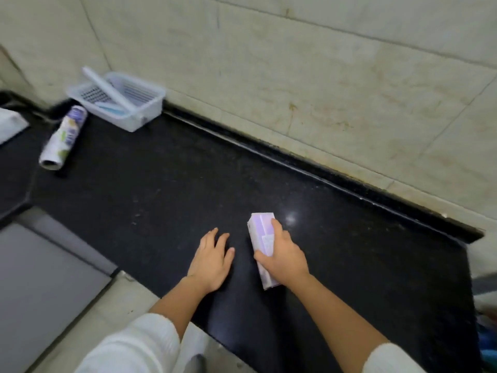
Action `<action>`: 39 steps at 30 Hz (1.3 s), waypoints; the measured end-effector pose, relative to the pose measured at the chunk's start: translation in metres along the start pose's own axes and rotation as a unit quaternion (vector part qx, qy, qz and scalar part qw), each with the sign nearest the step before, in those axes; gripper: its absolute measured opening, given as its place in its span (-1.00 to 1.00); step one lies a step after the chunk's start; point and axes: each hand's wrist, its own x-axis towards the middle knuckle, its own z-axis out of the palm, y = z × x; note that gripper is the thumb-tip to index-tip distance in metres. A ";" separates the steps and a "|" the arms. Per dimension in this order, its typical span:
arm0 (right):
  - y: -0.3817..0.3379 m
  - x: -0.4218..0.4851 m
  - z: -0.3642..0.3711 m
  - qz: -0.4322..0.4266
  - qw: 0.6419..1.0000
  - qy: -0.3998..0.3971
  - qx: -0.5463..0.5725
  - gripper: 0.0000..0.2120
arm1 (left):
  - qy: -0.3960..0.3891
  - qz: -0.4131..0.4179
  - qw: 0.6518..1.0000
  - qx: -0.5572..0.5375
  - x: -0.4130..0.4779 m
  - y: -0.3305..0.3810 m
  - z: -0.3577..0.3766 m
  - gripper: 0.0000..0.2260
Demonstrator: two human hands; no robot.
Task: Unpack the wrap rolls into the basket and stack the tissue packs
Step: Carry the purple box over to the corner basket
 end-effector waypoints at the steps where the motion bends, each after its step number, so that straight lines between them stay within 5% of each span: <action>1: -0.017 0.006 0.006 -0.016 1.000 -0.007 -0.003 -0.17 | 0.007 -0.012 1.000 0.005 -0.001 -0.015 -0.010 -0.51; 8: -0.148 0.043 0.067 -0.079 0.996 -0.031 0.001 -0.20 | 0.021 -0.088 0.996 0.010 0.003 -0.134 -0.089 -0.50; 18: -0.345 0.088 0.168 -0.042 0.997 -0.058 0.028 -0.23 | -0.017 -0.130 0.991 0.021 0.022 -0.320 -0.214 -0.51; 29: -0.460 0.187 0.164 -0.101 0.990 -0.038 0.095 -0.18 | 0.051 -0.104 0.988 -0.101 0.129 -0.393 -0.292 -0.65; 32: -0.489 0.215 0.155 -0.127 0.981 -0.026 0.144 -0.20 | 0.083 -0.144 0.947 -0.275 0.157 -0.396 -0.316 -0.70; 36: -0.526 0.243 0.142 -0.123 0.955 -0.035 0.269 -0.21 | 0.043 -0.239 0.825 -0.510 0.182 -0.400 -0.356 -0.72; 39: -0.547 0.256 0.135 -0.095 0.921 -0.040 0.374 -0.36 | -0.011 -0.227 0.804 -0.549 0.190 -0.411 -0.378 -0.65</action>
